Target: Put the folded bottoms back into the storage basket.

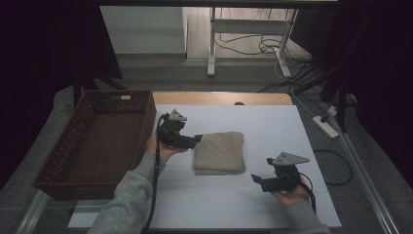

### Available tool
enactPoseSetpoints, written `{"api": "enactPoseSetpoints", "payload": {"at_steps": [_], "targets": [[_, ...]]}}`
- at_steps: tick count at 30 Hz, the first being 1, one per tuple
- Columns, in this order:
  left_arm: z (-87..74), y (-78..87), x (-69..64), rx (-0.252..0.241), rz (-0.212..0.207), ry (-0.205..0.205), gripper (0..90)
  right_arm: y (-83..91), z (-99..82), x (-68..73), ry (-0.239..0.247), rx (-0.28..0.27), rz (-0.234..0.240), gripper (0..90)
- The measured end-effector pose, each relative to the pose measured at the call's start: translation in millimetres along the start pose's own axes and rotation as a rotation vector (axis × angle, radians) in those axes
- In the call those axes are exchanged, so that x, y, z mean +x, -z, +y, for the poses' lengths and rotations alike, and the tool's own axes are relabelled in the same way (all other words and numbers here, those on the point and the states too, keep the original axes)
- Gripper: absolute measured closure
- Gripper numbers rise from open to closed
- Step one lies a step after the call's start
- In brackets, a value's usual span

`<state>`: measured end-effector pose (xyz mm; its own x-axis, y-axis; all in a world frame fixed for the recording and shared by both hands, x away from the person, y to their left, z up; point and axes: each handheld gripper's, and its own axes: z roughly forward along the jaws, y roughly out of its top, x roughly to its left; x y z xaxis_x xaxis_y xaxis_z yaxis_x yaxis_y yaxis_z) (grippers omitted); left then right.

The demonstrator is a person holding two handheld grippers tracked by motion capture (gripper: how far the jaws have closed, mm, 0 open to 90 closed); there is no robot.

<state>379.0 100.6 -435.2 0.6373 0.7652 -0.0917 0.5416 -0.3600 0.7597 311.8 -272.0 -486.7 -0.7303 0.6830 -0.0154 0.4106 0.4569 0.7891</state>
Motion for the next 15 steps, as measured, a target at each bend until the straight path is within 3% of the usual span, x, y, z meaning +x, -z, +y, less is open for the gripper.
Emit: {"api": "enactPoseSetpoints", "payload": {"at_steps": [3,9,15], "targets": [[0.9,-6.0,2.1,0.012,0.010,-0.008,15.0,-0.3,0.0,0.0,0.001,0.000,-0.001,13.2],[0.2,-17.6,10.1,0.023,0.009,0.022,15.2,-0.1,0.4,-0.8,-0.002,-0.008,0.005,13.3],[1.3,-27.7,13.7,0.052,0.022,0.012,15.2,-1.1,0.7,-0.6,0.009,-0.010,0.014,13.3]]}}
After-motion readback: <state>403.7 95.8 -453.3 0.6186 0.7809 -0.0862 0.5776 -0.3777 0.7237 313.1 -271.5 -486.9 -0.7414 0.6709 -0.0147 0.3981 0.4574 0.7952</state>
